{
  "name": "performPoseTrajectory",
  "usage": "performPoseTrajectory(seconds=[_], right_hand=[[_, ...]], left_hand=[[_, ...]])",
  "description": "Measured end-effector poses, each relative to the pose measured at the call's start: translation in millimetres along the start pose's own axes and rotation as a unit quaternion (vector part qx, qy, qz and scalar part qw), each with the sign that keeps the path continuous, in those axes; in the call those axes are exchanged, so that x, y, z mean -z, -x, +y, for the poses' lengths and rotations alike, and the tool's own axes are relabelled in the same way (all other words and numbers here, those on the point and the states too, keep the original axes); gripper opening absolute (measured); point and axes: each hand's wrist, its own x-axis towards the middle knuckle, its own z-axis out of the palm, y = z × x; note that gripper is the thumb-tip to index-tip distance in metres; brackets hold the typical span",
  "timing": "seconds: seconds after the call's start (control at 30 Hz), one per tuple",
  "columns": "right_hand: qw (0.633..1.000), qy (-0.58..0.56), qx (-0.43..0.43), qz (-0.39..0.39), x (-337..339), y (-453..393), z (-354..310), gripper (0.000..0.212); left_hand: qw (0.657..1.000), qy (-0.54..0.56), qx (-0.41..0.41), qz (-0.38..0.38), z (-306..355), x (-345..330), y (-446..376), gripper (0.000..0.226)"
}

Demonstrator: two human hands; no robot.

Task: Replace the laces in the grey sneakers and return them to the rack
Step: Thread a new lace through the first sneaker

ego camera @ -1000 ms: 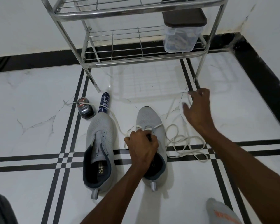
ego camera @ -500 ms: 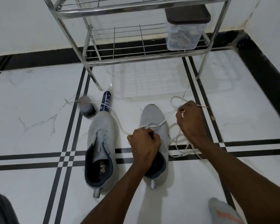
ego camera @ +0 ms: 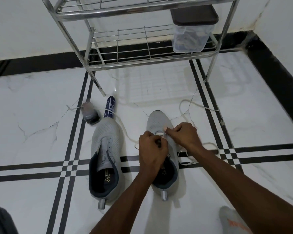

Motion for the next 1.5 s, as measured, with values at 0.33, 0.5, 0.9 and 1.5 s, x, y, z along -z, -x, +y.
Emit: performPoseTrajectory(seconds=[0.33, 0.5, 0.9, 1.5], right_hand=[[0.993, -0.074, 0.074, 0.051, -17.4, 9.5, 1.5, 0.013], [0.95, -0.298, -0.054, 0.074, -7.8, 10.9, -7.1, 0.008], [0.995, -0.09, 0.051, -0.003, -14.1, 8.3, 0.2, 0.015], [0.99, -0.142, 0.0, 0.022, -16.5, 8.7, 0.5, 0.021]], left_hand=[[1.0, -0.014, -0.005, 0.013, -5.0, 1.4, 1.4, 0.015], [1.0, -0.014, 0.006, 0.011, -3.7, 1.2, 3.6, 0.014], [0.99, 0.049, 0.071, 0.109, -1.9, 10.0, 2.9, 0.018], [0.983, 0.126, 0.114, 0.072, -16.0, 9.6, -11.2, 0.04]])
